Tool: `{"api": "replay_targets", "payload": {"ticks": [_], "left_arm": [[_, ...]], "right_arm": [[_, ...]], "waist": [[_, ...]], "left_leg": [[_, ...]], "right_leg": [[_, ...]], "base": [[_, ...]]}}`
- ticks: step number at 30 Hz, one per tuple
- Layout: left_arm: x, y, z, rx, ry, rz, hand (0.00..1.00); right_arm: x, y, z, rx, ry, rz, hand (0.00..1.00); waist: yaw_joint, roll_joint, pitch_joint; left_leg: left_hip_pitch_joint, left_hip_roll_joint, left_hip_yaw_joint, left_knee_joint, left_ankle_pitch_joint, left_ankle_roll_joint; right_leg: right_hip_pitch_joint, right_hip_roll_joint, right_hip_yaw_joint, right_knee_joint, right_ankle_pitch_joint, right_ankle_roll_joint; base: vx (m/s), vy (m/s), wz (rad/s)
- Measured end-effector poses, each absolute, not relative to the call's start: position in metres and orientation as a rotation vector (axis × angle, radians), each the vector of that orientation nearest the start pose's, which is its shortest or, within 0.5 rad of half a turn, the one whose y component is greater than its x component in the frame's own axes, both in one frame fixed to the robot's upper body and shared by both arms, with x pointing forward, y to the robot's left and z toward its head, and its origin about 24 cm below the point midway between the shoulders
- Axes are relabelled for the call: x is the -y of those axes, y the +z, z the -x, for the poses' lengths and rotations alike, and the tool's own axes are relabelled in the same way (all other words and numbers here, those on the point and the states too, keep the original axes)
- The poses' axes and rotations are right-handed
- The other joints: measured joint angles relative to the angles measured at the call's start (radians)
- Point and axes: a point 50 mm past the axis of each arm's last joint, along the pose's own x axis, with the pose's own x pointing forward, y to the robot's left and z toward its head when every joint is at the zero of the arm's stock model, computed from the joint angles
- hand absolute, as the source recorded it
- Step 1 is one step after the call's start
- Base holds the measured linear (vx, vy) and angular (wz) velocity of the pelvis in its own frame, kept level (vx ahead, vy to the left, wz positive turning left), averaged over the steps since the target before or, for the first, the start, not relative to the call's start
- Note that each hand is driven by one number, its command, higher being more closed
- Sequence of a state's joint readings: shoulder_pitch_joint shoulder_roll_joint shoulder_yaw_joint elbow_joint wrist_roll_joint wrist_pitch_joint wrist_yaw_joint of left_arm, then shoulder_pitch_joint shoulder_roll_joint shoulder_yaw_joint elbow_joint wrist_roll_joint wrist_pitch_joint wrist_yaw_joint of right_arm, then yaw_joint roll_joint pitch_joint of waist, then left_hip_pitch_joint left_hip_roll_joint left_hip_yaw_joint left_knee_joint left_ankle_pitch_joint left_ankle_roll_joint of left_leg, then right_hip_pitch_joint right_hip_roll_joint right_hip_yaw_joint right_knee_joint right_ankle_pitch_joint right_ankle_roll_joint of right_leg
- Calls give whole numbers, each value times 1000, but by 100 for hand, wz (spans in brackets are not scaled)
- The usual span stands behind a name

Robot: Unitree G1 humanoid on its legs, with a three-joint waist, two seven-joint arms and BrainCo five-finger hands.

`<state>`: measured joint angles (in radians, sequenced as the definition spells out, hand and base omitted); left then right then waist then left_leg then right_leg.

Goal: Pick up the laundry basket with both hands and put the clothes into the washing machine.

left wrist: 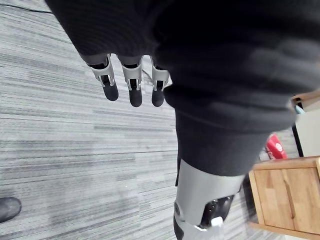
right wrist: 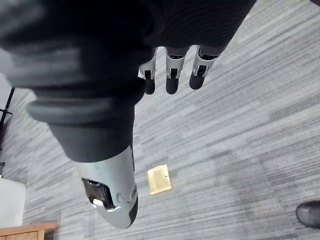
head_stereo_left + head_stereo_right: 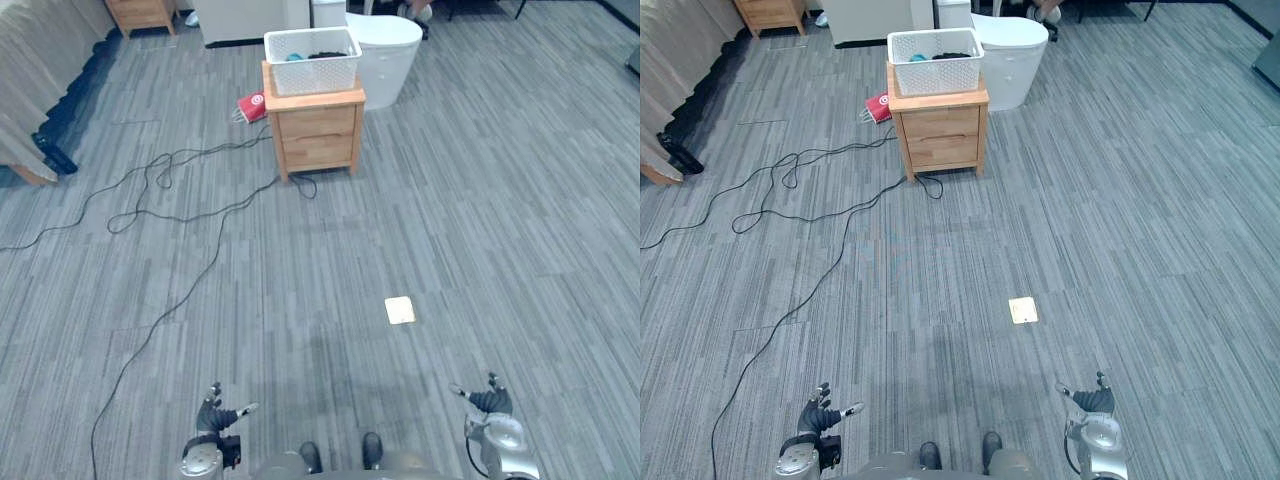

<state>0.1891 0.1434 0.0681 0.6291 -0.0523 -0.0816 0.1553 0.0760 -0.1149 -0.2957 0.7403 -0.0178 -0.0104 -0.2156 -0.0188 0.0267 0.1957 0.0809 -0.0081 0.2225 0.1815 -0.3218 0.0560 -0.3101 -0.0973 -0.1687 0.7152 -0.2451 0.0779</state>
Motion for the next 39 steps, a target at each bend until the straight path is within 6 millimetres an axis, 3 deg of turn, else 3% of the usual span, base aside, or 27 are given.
{"api": "replay_targets", "payload": {"ticks": [4,5,7,8,9,10,11,13,14,16,17,19,20,22,24,26,27,28,29,30,31,32,33,34,35,36,39], "left_arm": [[-227,-105,-155,-676,321,-112,0],[-226,-100,-164,-650,318,-107,0],[-228,-98,-170,-635,316,-112,0],[-228,-99,-169,-640,315,-114,0],[-225,-102,-165,-656,315,-106,0],[-223,-103,-165,-663,310,-100,0],[-216,-105,-167,-668,288,-97,0],[-213,-106,-166,-672,293,-78,0],[-211,-108,-162,-682,298,-66,0],[-210,-109,-161,-687,296,-63,0],[-208,-109,-161,-683,295,-56,0],[-205,-107,-157,-670,307,-36,0],[-205,-105,-154,-658,320,-25,0],[-206,-107,-150,-671,325,-27,0],[-206,-109,-144,-688,331,-24,0],[-202,-112,-139,-702,334,-9,0],[-202,-113,-135,-713,343,-1,0],[-205,-114,-133,-720,354,-5,0],[-208,-115,-132,-725,369,-2,0],[-208,-114,-133,-720,371,-1,0],[-209,-114,-133,-720,371,-5,0],[-212,-115,-132,-728,373,-16,0],[-214,-119,-130,-754,367,-32,0],[-214,-121,-129,-770,363,-38,0],[-214,-124,-125,-797,365,-45,0],[-213,-125,-124,-802,367,-54,0],[-213,-123,-133,-785,348,-69,0]], "right_arm": [[256,-110,-152,-769,-530,120,0],[257,-109,-153,-766,-524,128,0],[255,-107,-155,-758,-515,130,0],[255,-107,-152,-758,-513,132,0],[255,-108,-146,-760,-520,134,0],[255,-107,-148,-756,-518,132,0],[251,-107,-152,-747,-510,122,0],[244,-105,-157,-729,-496,102,0],[236,-104,-163,-715,-460,108,0],[229,-102,-167,-698,-430,109,0],[226,-101,-171,-686,-423,104,0],[225,-94,-178,-644,-418,104,0],[225,-89,-182,-618,-418,103,0],[225,-89,-185,-619,-413,106,0],[225,-92,-184,-638,-405,117,0],[230,-96,-180,-668,-405,139,0],[233,-101,-174,-700,-412,150,0],[232,-104,-170,-720,-411,152,0],[230,-107,-166,-733,-405,159,0],[230,-111,-159,-762,-411,159,0],[229,-113,-157,-774,-413,159,0],[226,-117,-154,-794,-414,147,0],[225,-121,-148,-819,-410,148,0],[224,-122,-146,-827,-406,150,0],[223,-121,-148,-822,-393,166,0],[221,-121,-149,-819,-379,177,0],[221,-121,-149,-818,-372,187,0]], "waist": [[-29,12,47],[-42,19,65],[-66,-11,79],[-75,-30,75],[-77,-38,66],[-75,-25,67],[-75,15,73],[-75,31,81],[-69,43,87],[-41,33,96],[-13,16,108],[2,5,114],[14,4,118],[35,8,121],[55,-8,125],[64,5,123],[67,15,117],[70,1,112],[78,-28,83],[72,-61,72],[68,-75,70],[55,-100,72],[39,-105,71],[36,-102,73],[23,-86,72],[3,-71,70],[-4,-44,78]], "left_leg": [[114,43,-25,-77,-4,-7],[150,60,-39,-105,-1,-27],[195,59,-68,-114,-16,-73],[231,60,-84,-111,-40,-115],[270,80,-86,-80,-60,-151],[269,101,-80,-41,-60,-165],[223,149,-76,91,-21,-249],[100,196,-74,398,194,-278],[-38,283,-55,766,227,-261],[-139,342,-20,1017,185,-200],[-197,348,27,1087,163,-165],[-317,342,78,1070,141,-127],[-390,338,101,997,131,-113],[-466,309,125,772,126,-104],[-478,208,103,328,172,-151],[-473,165,82,36,251,-173],[-476,156,75,7,304,-121],[-467,141,71,22,369,-82],[-464,100,72,34,427,-18],[-452,63,80,70,399,26],[-434,49,82,87,368,40],[-380,3,81,119,292,52],[-311,-26,71,140,220,63],[-269,-36,64,141,196,63],[-184,-46,41,130,160,66],[-109,-45,14,101,144,71],[42,-19,-45,34,144,70]], "right_leg": [[-109,38,-107,-218,32,-33],[-139,60,-122,-361,115,-27],[-183,58,-125,-526,230,-32],[-195,59,-122,-570,274,-67],[-211,59,-111,-502,402,-155],[-227,61,-129,-437,415,-183],[-241,78,-151,-332,316,-213],[-187,96,-151,-282,210,-227],[-71,137,-143,-324,163,-237],[63,172,-116,-380,140,-253],[157,176,-77,-419,137,-258],[286,185,-26,-517,128,-258],[362,186,13,-586,104,-228],[439,190,62,-643,93,-224],[523,160,97,-689,57,-199],[594,158,126,-731,23,-157],[641,151,135,-741,-6,-113],[658,133,140,-736,-19,-94],[642,87,140,-660,-48,-44],[574,38,141,-468,-81,12],[527,14,142,-336,-79,20],[433,-32,141,-46,13,103],[350,-69,139,202,175,107],[310,-87,135,305,161,75],[247,-97,110,409,97,3],[192,-94,72,406,53,-9],[86,-26,11,129,-17,-35]], "base": [[438,22,25],[687,-74,60],[701,-119,58],[736,-181,42],[765,-193,28],[781,-235,9],[781,-284,1],[866,-335,1],[775,-276,-11],[654,-193,-42],[513,-109,-60],[655,-83,-61],[595,-42,-64],[630,66,-70],[572,115,-59],[539,176,-50],[770,307,-48],[672,292,-35],[882,370,-19],[755,305,-4],[904,350,17],[728,260,39],[711,247,40],[687,208,42],[672,163,46],[665,143,52],[705,46,78]]}}
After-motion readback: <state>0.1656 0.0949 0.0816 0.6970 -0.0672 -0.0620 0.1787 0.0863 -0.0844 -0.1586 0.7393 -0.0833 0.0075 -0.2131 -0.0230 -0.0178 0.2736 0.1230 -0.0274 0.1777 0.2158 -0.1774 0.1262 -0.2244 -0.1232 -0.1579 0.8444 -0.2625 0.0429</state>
